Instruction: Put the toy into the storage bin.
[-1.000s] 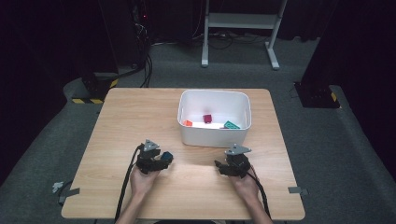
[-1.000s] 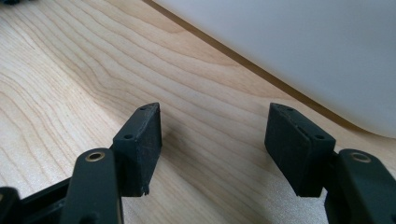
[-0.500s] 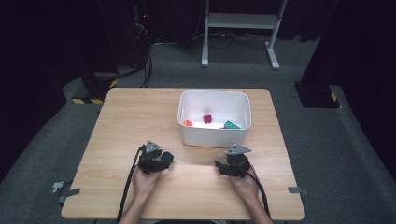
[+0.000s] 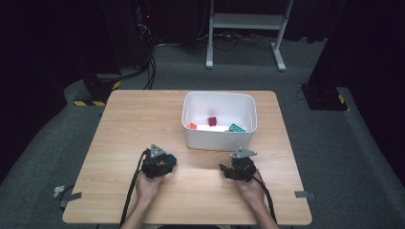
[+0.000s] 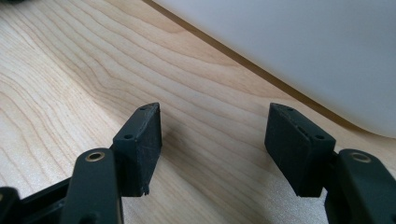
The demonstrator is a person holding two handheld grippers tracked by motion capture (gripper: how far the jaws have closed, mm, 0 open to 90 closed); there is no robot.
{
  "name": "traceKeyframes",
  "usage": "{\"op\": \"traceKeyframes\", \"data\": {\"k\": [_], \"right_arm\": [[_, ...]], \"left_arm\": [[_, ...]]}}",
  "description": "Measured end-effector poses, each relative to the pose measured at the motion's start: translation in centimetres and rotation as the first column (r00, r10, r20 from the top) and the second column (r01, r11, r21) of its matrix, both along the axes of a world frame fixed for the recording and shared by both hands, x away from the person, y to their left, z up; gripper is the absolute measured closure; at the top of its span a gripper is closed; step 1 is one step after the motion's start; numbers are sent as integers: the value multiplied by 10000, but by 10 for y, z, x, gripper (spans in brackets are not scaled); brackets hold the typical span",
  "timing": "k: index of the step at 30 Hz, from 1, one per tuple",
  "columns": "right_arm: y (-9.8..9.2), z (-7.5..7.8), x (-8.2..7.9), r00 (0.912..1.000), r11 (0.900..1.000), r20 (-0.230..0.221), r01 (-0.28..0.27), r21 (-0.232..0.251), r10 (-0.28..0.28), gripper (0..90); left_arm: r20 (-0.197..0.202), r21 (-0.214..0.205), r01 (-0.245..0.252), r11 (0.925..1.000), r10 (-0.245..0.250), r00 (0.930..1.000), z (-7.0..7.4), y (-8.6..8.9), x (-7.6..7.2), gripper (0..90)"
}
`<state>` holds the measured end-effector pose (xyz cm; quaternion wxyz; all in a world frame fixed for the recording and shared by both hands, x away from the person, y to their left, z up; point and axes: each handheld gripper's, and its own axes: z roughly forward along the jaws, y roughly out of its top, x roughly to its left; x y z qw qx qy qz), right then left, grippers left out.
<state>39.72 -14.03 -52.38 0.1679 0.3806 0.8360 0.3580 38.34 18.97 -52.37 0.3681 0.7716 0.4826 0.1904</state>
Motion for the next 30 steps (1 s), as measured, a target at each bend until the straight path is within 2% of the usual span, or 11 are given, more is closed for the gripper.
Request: {"op": "traceKeyframes", "data": {"k": [19, 25, 30], "right_arm": [[0, 0, 0, 10000, 10000, -3, 2, 3, -2, 364], [0, 0, 0, 10000, 10000, 0, 0, 1, 0, 364], [0, 0, 0, 10000, 10000, 2, -2, 2, 2, 364]], "left_arm": [[-139, 76, 307, 9995, -306, 9994, 2, 0, -2, 484], [-131, -38, 382, 9993, -383, 9992, 7, 2, -3, 484], [-83, 37, 562, 9984, -562, 9984, 11, 1, -6, 484]]}}
